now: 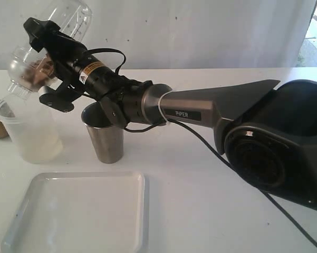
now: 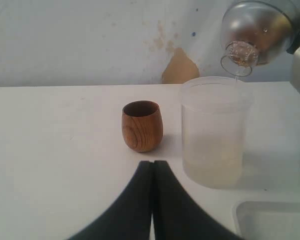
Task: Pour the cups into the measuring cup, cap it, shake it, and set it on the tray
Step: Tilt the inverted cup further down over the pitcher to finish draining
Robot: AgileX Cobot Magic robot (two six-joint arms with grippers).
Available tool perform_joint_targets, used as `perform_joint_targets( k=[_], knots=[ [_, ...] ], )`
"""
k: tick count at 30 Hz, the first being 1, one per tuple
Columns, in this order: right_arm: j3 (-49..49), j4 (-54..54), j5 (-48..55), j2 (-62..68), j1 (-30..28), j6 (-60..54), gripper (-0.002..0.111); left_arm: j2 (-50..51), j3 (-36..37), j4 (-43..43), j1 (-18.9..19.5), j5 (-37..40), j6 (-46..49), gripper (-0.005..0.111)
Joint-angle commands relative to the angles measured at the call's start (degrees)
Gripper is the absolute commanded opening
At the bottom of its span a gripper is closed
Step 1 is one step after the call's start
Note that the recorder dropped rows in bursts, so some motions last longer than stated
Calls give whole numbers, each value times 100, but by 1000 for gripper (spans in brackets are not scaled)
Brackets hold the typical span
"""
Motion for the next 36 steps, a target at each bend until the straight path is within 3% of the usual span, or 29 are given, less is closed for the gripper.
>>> perform_joint_targets(
  k=[1, 36],
  knots=[
    [-62, 2, -327, -77, -8, -93, 0, -23, 32, 20, -17, -30, -8, 0],
    [-62, -300, -480, -77, -8, -93, 0, -23, 32, 20, -17, -30, -8, 0]
  ],
)
